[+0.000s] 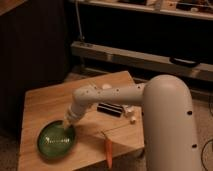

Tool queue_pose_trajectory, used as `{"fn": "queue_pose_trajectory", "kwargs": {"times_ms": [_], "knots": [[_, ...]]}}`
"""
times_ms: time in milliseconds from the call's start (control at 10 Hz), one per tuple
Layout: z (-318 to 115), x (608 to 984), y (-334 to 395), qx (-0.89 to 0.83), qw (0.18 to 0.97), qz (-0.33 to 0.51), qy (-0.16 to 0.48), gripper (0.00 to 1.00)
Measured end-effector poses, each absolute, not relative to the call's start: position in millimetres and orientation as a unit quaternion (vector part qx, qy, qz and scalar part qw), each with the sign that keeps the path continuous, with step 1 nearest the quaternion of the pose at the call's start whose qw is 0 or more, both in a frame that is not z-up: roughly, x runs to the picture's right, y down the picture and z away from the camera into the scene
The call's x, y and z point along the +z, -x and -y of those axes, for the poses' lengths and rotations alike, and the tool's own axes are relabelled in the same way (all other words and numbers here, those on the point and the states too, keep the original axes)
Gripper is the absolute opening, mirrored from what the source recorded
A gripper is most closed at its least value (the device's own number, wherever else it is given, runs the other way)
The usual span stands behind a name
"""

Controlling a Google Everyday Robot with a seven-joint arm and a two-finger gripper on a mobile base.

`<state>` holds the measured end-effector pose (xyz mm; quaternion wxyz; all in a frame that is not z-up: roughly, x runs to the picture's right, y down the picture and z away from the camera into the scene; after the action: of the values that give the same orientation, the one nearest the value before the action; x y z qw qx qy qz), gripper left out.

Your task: Pick up the ceramic bowl

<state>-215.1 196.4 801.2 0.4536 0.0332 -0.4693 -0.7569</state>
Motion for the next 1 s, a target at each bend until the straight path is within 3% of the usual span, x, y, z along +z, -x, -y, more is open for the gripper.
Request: {"fn": "queue_pose_trajectory", "kwargs": {"times_ms": [300, 500, 1000], "knots": [[-205.1, 793.9, 222.5, -0.767, 0.426, 0.479, -0.012, 0.12], [-210.0, 791.7, 228.4, -0.773, 0.411, 0.483, -0.001, 0.00], [-211.9, 785.8, 229.0, -0.770, 0.402, 0.495, 0.003, 0.00]]}}
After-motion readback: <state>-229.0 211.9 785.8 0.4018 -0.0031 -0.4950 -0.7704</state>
